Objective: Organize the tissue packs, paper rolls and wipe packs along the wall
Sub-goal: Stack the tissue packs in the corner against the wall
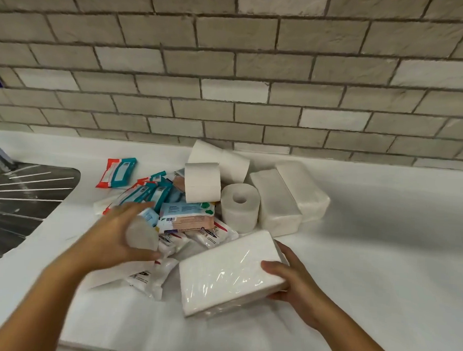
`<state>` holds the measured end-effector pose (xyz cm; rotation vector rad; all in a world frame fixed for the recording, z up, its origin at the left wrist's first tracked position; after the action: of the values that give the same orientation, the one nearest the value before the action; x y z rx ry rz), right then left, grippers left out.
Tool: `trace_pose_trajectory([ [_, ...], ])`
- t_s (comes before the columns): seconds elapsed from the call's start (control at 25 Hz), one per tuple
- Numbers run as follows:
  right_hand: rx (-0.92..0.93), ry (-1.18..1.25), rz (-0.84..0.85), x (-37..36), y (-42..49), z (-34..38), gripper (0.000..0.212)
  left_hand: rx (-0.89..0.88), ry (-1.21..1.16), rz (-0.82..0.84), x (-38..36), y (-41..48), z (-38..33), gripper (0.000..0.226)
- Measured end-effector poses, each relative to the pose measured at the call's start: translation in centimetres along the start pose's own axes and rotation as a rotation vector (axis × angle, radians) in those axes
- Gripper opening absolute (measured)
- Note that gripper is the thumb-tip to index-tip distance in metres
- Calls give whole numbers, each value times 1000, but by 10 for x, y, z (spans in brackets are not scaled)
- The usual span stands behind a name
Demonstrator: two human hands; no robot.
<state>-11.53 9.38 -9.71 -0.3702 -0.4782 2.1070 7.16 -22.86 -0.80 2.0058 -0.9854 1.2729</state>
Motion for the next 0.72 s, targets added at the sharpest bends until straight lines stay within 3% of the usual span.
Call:
trace_pose_trajectory([
  [0.12, -6, 14, -5, -1, 5, -1, 74, 184, 223, 243, -3, 9, 71, 159],
  [0.2, -10, 25, -9, -1, 8, -2, 73, 196, 194, 345, -18, 6, 87, 155],
  [0.36, -26, 50, -2, 7, 11, -5, 73, 125, 171, 229, -14, 7, 80, 131],
  [0.44, -23, 84, 10, 18, 9, -5, 68, 110, 2, 101, -1, 6, 63, 123],
  [0.6, -50, 251, 32, 48, 3, -7, 63, 211, -593, -122, 14, -5, 8, 114],
  [0.72, -50, 463, -115, 90, 2, -9, 54, 360, -982, -209, -9, -7, -43, 107],
])
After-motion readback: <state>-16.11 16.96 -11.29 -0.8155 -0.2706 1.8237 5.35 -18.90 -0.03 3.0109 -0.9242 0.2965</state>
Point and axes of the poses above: each hand's wrist, its own y-axis towards the middle knuckle, its own x-axis out of the back of the hand, z = x × y, the point moved 5 cm from there along y, towards the middle knuckle, and after that the axes turned 11 degrees about -z, right-handed, at the moved point
